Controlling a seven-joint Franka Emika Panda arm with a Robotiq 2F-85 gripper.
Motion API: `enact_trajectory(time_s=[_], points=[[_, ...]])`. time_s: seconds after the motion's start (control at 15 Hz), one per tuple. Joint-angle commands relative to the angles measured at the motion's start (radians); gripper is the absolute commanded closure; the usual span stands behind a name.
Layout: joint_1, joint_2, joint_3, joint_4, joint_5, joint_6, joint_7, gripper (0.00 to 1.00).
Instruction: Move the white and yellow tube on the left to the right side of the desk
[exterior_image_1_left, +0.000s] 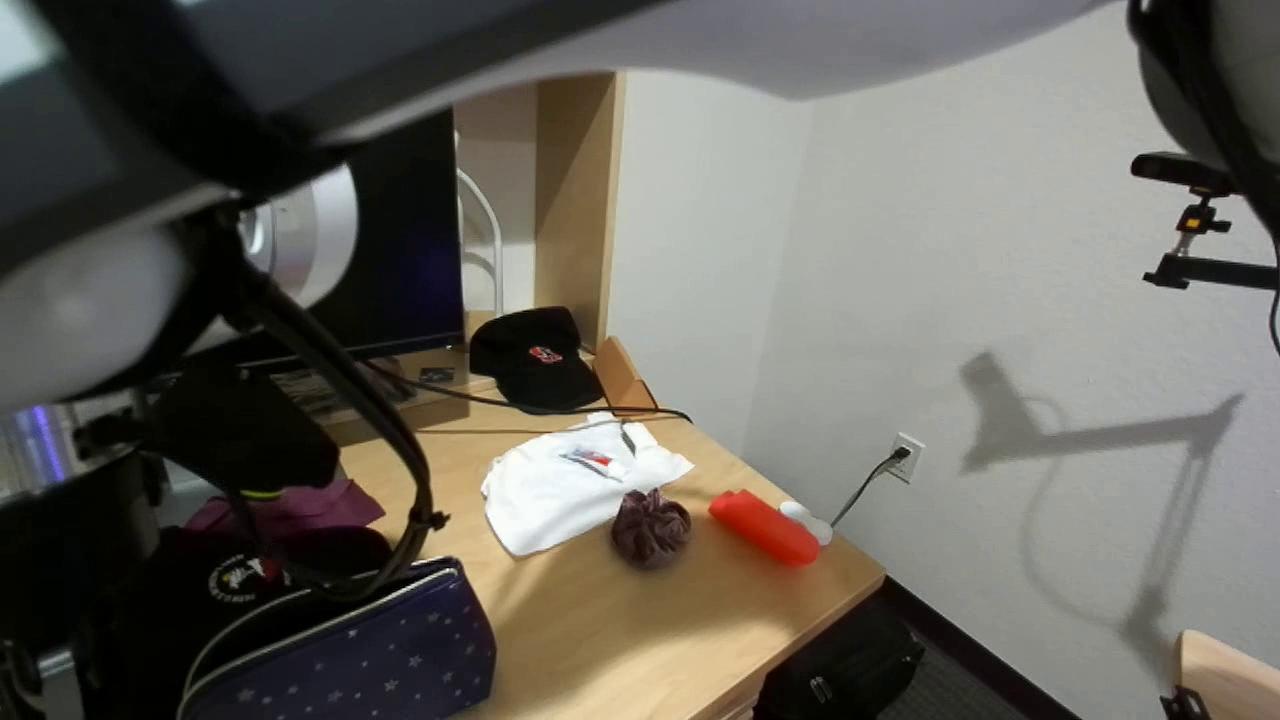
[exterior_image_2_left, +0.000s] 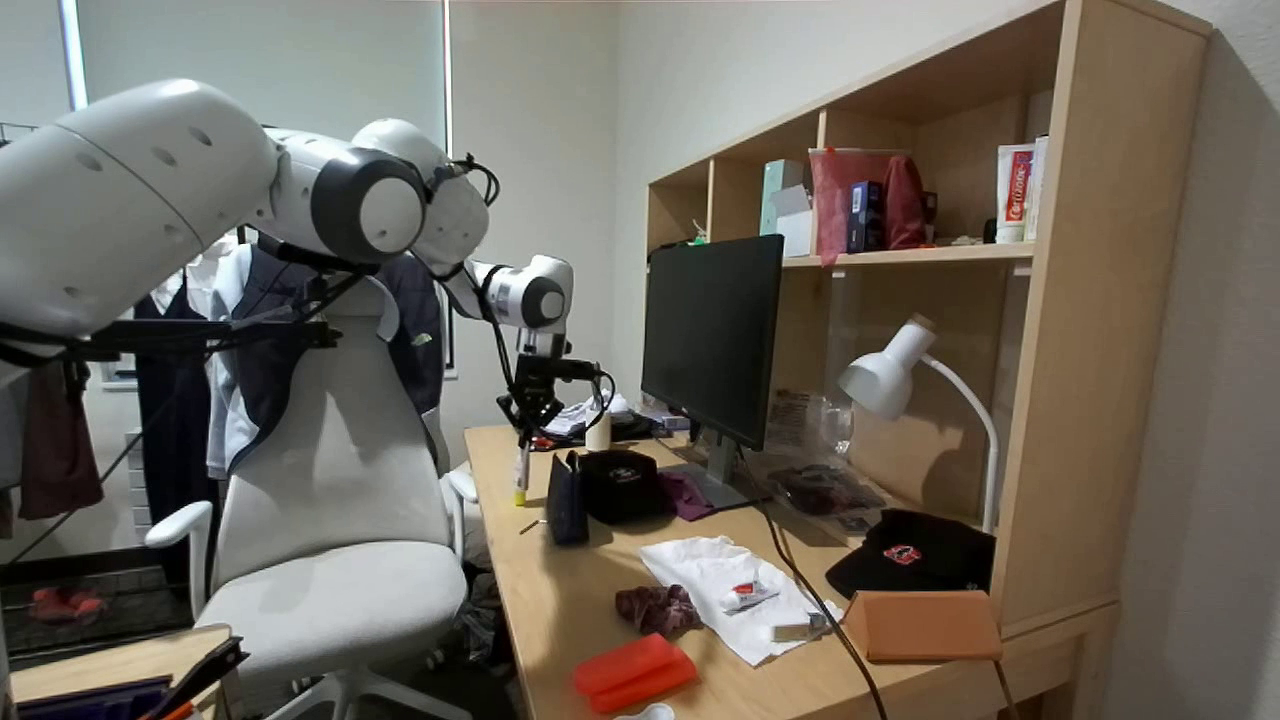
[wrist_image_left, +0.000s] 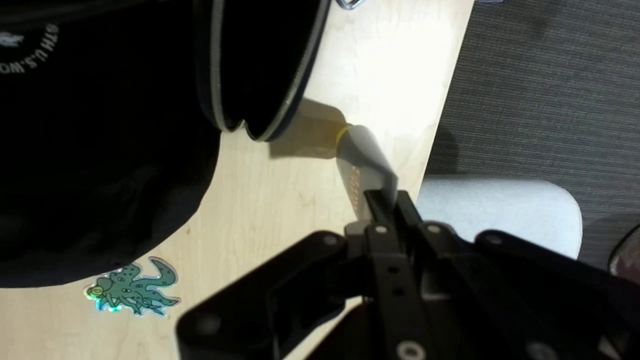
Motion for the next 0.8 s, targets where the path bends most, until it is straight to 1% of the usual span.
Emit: enact_trajectory(time_s=[0.0,0.07,0.2,0.27,0.6,0.73], points=[[-0.006,-0.054,-0.008,-0.026,0.014,-0.028,0.075,0.92],[-0.008,-0.064,-0.011,-0.032,0.013,-0.025,0.098,0.90],[-0.019,-0.105,-0.014,-0.064,0.019,-0.012,0.139,0.91],[-0.027,-0.138,-0.021,-0.090,0.026,-0.007,0.182,0.91],[-0.067,-0.304,-0.050,-0.244,0.057,0.018,0.374,0.91],[-0.083,-0.377,-0.057,-0.323,0.075,0.037,0.439,0.91]])
